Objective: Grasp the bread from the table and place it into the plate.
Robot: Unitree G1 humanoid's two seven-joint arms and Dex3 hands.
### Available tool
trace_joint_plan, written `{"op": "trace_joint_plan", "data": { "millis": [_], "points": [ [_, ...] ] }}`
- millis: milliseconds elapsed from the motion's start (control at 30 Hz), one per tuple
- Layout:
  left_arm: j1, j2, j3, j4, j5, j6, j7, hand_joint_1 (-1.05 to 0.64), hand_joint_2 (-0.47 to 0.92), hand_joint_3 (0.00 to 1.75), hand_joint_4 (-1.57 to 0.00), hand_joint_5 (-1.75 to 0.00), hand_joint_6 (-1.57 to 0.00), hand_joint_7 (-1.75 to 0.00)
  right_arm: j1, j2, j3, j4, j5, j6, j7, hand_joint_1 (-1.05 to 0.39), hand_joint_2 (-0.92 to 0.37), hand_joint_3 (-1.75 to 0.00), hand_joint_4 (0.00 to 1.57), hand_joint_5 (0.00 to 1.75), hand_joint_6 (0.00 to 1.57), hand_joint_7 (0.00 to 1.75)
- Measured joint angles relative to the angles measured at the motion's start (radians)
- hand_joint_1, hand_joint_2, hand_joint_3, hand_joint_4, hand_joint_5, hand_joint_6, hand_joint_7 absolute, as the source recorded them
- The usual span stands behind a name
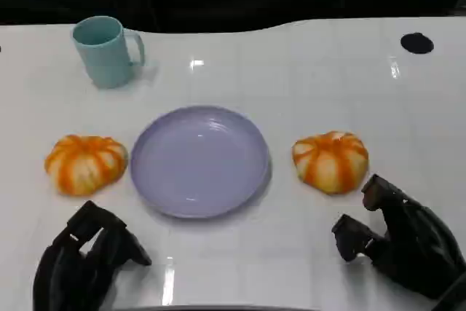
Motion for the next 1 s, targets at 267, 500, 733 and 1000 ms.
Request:
{"op": "trace_joint_plan", "data": {
  "millis": [267,500,733,1000],
  "points": [
    [0.0,0.0,0.003,0.0,0.0,0.0,0.0,-0.59,0.92,0.23,-0.64,-1.75,-0.55,-1.44,0.0,0.0,-0.001,-0.002,-0.002,0.004,-0.006,-0.51,-0.92,-0.4,0.68,1.75,0.48,1.75],
    [0.0,0.0,0.003,0.0,0.001,0.0,0.001,-0.59,0.92,0.24,-0.64,-1.75,-0.55,-1.46,0.0,0.0,-0.001,-0.001,-0.001,0.003,-0.006,-0.5,-0.92,-0.39,0.68,1.75,0.48,1.75],
    [0.0,0.0,0.003,0.0,0.002,-0.002,0.005,-0.59,0.92,0.25,-0.64,-1.75,-0.54,-1.48,0.0,0.0,0.0,-0.002,-0.002,0.003,-0.009,-0.5,-0.92,-0.4,0.68,1.75,0.48,1.75],
    [0.0,0.0,0.001,0.0,0.004,-0.002,0.007,-0.59,0.92,0.25,-0.64,-1.75,-0.52,-1.48,0.0,0.0,-0.001,-0.001,-0.002,0.003,-0.006,-0.49,-0.92,-0.4,0.7,1.75,0.48,1.75]
  ]
}}
